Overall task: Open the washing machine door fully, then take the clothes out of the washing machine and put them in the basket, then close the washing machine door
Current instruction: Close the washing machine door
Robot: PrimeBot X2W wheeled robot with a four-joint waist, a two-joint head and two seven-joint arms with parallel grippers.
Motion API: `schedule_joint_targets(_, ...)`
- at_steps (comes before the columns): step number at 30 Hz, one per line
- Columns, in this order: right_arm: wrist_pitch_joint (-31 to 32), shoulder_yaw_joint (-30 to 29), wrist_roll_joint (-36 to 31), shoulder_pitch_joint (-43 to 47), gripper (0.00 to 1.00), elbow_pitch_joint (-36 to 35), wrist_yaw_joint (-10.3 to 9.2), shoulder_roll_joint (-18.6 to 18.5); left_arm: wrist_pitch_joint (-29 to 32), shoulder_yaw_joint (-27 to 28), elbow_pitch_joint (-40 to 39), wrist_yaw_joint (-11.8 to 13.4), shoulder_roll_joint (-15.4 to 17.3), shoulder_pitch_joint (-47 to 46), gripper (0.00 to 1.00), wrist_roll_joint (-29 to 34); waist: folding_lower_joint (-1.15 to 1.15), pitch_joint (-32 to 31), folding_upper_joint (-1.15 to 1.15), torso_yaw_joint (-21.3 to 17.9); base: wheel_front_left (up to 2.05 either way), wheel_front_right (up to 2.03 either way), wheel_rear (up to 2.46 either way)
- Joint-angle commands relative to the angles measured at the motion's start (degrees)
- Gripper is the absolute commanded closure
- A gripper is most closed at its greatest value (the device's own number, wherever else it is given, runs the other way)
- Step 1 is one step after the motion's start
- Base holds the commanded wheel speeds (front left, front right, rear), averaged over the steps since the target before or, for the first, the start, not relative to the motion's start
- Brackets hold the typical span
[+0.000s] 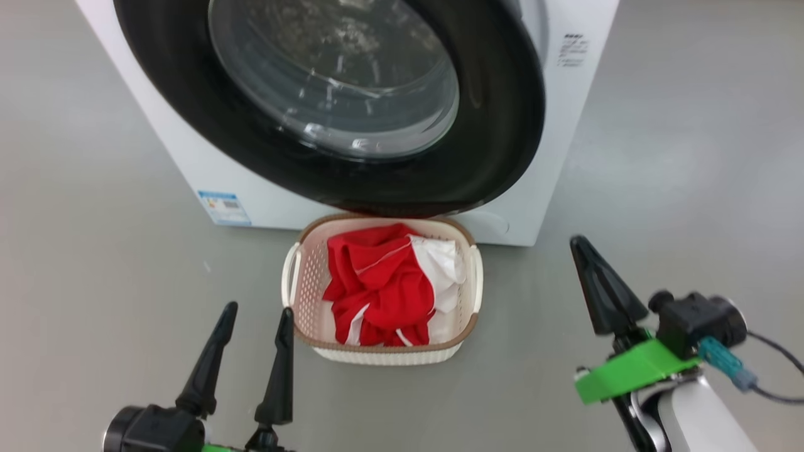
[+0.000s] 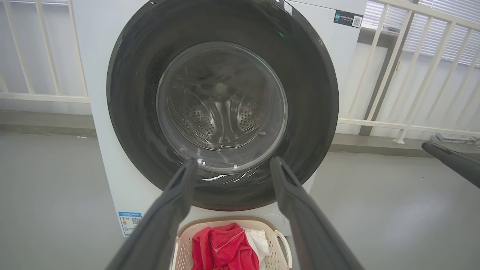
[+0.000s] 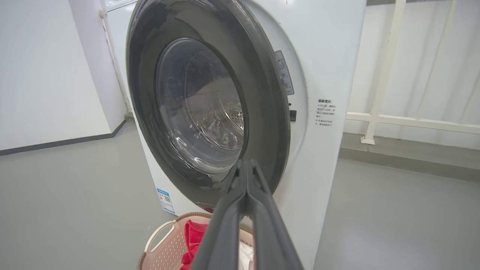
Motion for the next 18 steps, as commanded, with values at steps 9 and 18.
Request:
schedule_joint_targets(9,-0.2,2.1,-3.2,-11.5,1.00,3.1,0.36,0.0,-0.6,1.4,-2.1,-0.9,-0.3,-4.8,0.00,0.9,0.00,7.4,0.00,3.3,0.00,0.00,0.00)
schedule_joint_targets(18,-0.3,2.4,-4.0,-20.8,1.00,8.9,0.36,-0.5,-0.6,1.2,-2.5,-1.5,-0.6,-7.2,0.00,1.3,0.00,12.0,0.00,4.1,0.00,0.00,0.00)
